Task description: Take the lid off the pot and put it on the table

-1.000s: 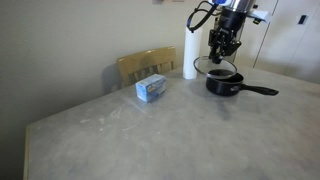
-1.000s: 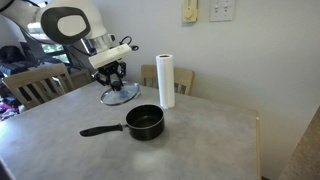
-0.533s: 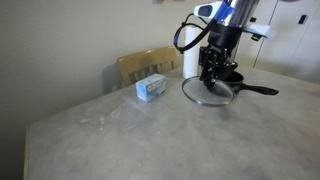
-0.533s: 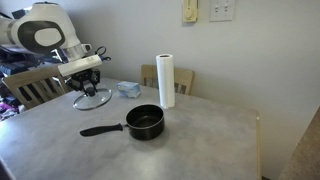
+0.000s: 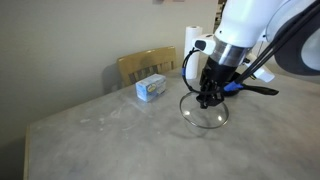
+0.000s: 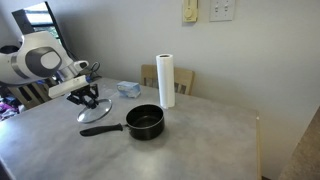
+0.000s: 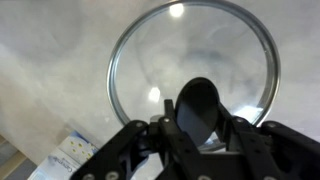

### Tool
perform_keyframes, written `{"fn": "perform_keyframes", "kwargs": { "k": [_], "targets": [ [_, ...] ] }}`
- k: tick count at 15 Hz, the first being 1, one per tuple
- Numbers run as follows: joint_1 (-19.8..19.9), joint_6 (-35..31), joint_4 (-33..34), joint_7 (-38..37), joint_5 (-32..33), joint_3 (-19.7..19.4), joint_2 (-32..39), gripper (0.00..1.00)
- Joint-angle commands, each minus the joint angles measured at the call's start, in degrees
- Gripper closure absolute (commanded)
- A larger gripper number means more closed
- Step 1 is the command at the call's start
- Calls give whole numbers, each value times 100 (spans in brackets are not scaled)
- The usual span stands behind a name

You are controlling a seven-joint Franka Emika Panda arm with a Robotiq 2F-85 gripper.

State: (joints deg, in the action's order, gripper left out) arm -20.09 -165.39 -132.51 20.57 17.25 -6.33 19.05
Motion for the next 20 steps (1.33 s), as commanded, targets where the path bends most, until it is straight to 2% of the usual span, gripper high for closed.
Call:
{"fn": "perform_keyframes", "kwargs": {
  "k": [1,4,6,16,17,18,19,20],
  "targets": [
    [-343,264,189,-1390,775,-282,300,86],
    [74,629,149,-1256,427,360,372,86],
    [294,781,196,-1162,267,642,371,86],
    [992,1093,246,-849,-163,1189,402,86],
    [1079,1132,249,-738,-278,1261,409,83],
    [1207,1198,255,-542,-448,1377,409,59],
    [1308,1260,265,-382,-589,1467,411,44],
    [1404,1353,277,-220,-728,1545,407,34]
  ]
}}
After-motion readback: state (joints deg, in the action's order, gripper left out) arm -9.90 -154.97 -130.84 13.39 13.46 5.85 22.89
